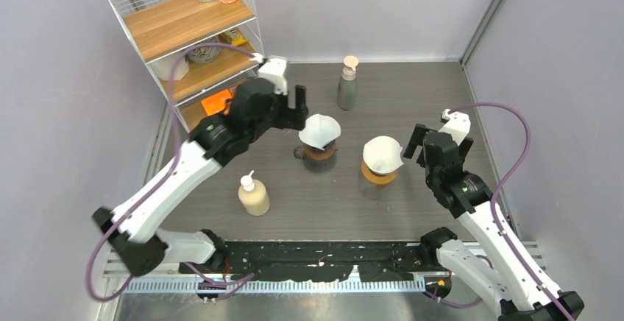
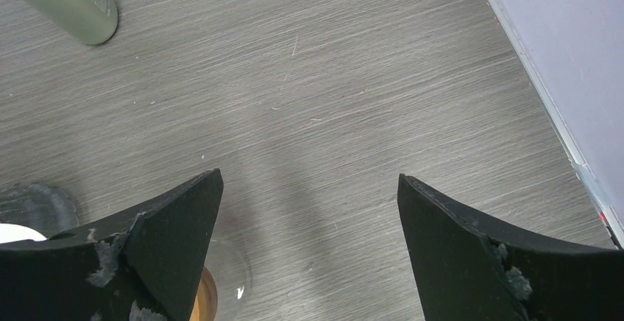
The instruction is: Place the coffee filter in the dripper
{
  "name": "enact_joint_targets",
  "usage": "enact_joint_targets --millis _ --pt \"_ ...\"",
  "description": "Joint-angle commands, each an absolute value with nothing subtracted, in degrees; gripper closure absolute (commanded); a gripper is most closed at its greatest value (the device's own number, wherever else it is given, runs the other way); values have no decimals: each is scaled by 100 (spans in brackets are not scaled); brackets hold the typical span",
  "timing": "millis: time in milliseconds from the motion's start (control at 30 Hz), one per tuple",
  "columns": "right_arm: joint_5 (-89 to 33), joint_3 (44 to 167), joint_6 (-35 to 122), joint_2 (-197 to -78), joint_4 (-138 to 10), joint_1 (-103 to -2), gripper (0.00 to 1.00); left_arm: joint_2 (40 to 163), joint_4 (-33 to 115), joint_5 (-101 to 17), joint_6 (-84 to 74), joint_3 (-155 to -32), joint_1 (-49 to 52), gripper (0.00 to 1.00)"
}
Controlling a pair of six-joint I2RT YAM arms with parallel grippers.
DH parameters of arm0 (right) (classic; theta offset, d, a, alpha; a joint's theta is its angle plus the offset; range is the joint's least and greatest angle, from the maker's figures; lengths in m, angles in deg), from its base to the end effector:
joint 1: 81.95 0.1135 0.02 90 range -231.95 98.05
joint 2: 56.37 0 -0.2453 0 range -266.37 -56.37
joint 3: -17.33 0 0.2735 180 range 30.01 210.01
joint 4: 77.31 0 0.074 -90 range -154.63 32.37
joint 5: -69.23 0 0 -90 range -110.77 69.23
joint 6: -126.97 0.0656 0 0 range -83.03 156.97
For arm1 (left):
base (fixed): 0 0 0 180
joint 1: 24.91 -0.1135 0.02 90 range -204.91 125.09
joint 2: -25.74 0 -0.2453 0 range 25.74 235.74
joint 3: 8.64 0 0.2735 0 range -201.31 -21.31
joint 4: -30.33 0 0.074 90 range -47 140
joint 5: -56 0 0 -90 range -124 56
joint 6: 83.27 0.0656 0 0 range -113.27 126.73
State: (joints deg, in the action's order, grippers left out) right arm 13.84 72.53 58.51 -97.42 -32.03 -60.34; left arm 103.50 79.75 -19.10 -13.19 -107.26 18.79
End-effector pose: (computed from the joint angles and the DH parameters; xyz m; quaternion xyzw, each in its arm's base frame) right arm 0.2088 0.0426 0.2753 0.1457 0.8316 -0.0684 0.5316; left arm 0.2605 -0.2256 0.3849 0.1108 0.8478 -0.1723 0.4892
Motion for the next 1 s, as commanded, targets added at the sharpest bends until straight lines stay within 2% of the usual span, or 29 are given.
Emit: enact_joint_targets --millis 0,133,333,467,633,967 --pt "1808 7402 6093 -9671 -3314 -6068 4 9258 7118 -882 -1200 -9941 1667 1" --pt "2301 7571 6257 -9684 -3091 -6064 5 8489 7018 -318 -1555 -9020 1133 1" --pt "2714 7630 6380 -9429 -2991 -6066 5 7313 7047 -288 -2275 -7488 76 0" --pt "2879 7570 6345 -9178 -3011 -6068 5 6765 7117 -286 -2510 -6833 -256 0" --pt "2970 7420 6254 -8976 -3120 -6068 5 6379 7236 -23 -2530 -6557 -353 0" --pt "2801 7273 6086 -8801 -3259 -6069 4 5916 7159 -305 -2462 -6316 -356 1"
